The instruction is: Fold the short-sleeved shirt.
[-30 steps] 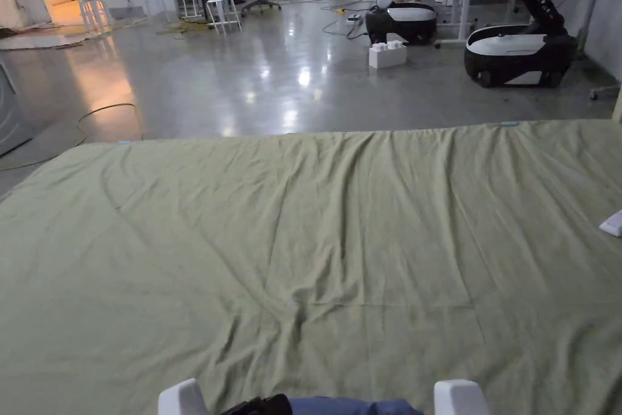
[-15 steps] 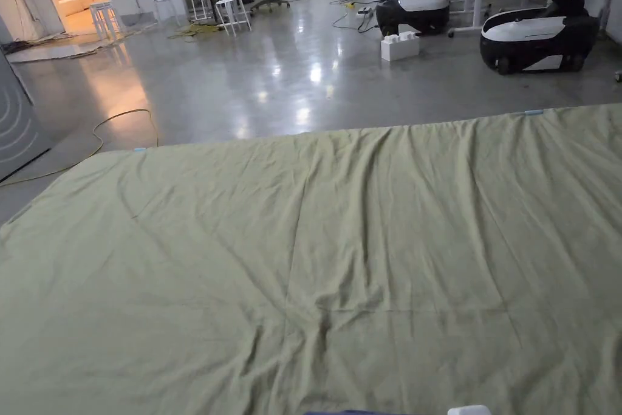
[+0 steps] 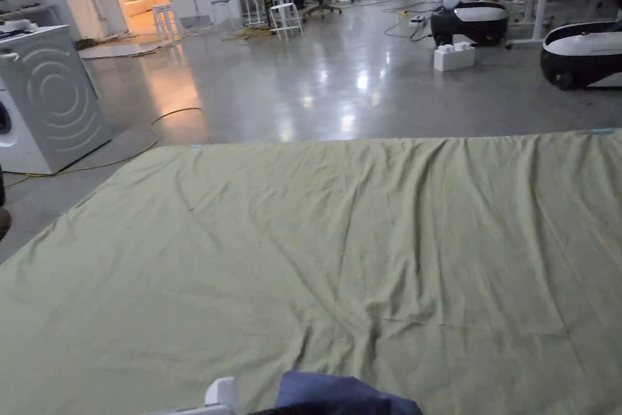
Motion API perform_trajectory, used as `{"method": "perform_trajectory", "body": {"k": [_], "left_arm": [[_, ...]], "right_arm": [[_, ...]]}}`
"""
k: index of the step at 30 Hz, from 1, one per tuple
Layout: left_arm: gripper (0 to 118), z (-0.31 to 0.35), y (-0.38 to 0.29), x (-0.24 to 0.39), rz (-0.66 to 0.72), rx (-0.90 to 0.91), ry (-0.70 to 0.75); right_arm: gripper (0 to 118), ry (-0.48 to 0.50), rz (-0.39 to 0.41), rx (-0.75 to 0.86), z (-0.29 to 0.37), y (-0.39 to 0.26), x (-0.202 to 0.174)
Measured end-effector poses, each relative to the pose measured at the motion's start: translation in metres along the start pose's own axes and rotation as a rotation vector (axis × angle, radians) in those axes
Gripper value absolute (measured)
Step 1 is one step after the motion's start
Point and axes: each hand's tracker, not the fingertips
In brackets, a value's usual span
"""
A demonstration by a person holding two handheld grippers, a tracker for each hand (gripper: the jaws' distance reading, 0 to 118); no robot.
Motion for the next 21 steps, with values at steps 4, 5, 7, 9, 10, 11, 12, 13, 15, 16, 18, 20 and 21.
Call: {"method": "perform_trajectory", "body": {"k": [4,5,7,9,10,11,12,13,15,16,18,20,21], "left_arm": [[29,0.082,0.070,-0.040,-0.015,0.024,0.269],[29,0.094,0.081,-0.048,-0.023,0.023,0.350],[29,0.111,0.105,-0.069,-0.011,0.039,0.474],[29,0.117,0.117,-0.085,0.019,0.084,0.528],[32,0.118,0.122,-0.094,0.036,0.108,0.557],[38,0.104,0.111,-0.086,0.037,0.133,0.584],[53,0.095,0.111,-0.092,0.065,0.137,0.633],[66,0.086,0.109,-0.092,0.102,0.153,0.726],[73,0.081,0.108,-0.082,0.107,0.174,0.876],[73,0.085,0.107,-0.072,0.082,0.193,0.877],[73,0.097,0.101,-0.036,-0.073,0.262,0.839],[73,0.116,0.093,0.010,-0.281,0.307,0.836],[73,0.127,0.079,0.042,-0.388,0.358,0.798]], "right_arm": [[0,0.040,-0.126,-0.001,0.003,-0.012,-0.002],[0,0.028,-0.115,-0.002,0.002,-0.017,-0.002],[0,-0.031,-0.099,0.008,-0.003,-0.030,-0.003],[0,-0.035,-0.099,-0.011,-0.005,-0.038,-0.002],[0,-0.019,-0.127,-0.022,-0.006,-0.044,0.000],[0,0.004,-0.161,-0.021,-0.004,-0.048,0.002],[0,0.019,-0.190,-0.022,-0.002,-0.051,0.005],[0,0.014,-0.194,-0.025,0.003,-0.052,0.007],[0,-0.015,-0.166,-0.019,0.015,-0.052,0.010],[0,-0.044,-0.129,-0.010,0.023,-0.051,0.012],[0,-0.072,-0.105,0.014,0.037,-0.050,0.017],[0,-0.097,-0.130,0.051,0.048,-0.043,0.025],[0,-0.115,-0.137,0.087,0.056,-0.036,0.029]]}}
